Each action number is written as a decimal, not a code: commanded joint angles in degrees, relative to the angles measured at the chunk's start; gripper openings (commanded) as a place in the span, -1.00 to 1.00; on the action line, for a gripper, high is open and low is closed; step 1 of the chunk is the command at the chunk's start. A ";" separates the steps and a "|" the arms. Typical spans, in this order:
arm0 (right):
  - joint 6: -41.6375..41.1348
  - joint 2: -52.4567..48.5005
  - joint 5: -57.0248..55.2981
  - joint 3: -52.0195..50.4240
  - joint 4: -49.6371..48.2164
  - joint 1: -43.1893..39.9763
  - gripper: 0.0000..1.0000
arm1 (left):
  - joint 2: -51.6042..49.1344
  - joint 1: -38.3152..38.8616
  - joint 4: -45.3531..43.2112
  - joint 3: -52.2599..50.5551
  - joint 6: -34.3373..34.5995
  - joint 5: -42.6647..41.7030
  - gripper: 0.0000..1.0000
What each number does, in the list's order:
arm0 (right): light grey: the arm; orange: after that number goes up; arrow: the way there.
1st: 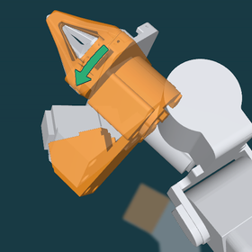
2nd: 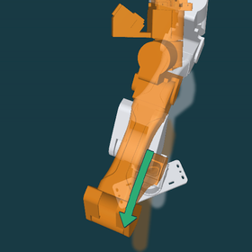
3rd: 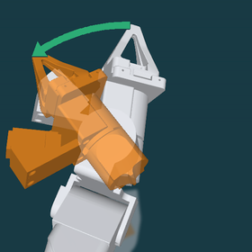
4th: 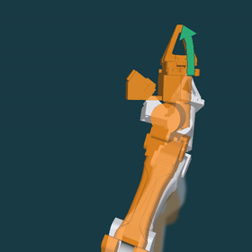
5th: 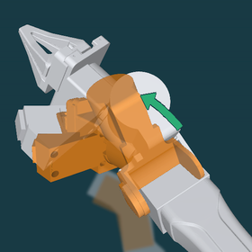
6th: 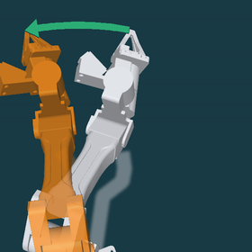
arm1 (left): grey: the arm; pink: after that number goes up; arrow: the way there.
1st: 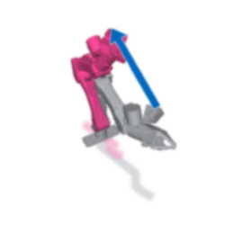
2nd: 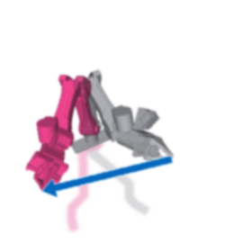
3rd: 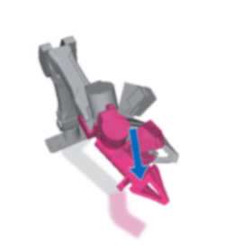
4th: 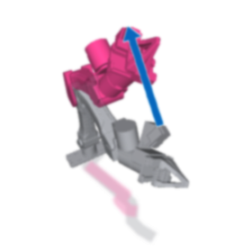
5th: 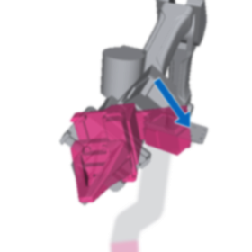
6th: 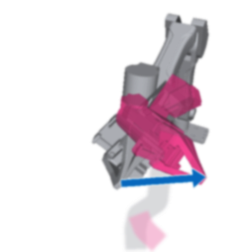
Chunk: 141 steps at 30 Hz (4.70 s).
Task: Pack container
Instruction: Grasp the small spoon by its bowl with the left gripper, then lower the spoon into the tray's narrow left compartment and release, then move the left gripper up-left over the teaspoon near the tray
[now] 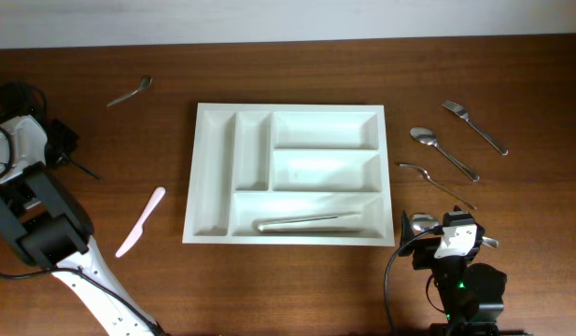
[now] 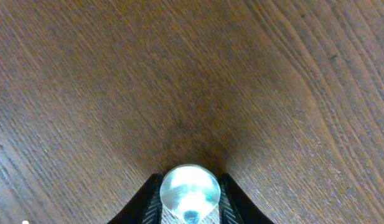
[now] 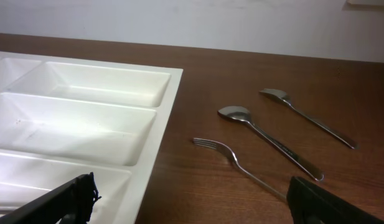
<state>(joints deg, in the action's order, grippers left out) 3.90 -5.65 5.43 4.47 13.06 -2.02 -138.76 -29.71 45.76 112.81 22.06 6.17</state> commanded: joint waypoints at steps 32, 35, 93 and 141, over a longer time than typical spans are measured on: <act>0.09 0.63 0.48 -0.52 -0.04 0.50 0.98 | -2.75 0.48 12.76 14.67 0.04 -10.95 -0.96; 0.09 0.63 0.48 -0.52 -0.04 0.50 0.98 | -2.75 1.27 15.52 19.45 -2.34 -12.11 -0.96; 0.09 0.63 0.50 -0.52 -0.04 0.50 0.98 | -5.68 38.56 39.47 29.33 -14.29 -7.32 -0.96; 0.11 0.63 0.48 -0.52 -0.04 0.50 0.98 | -5.44 37.44 35.26 23.04 -12.70 -5.95 -0.01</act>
<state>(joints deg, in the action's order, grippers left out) 3.88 -5.65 5.43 4.47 13.06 -2.02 -143.96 8.16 80.73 134.17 9.28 -0.49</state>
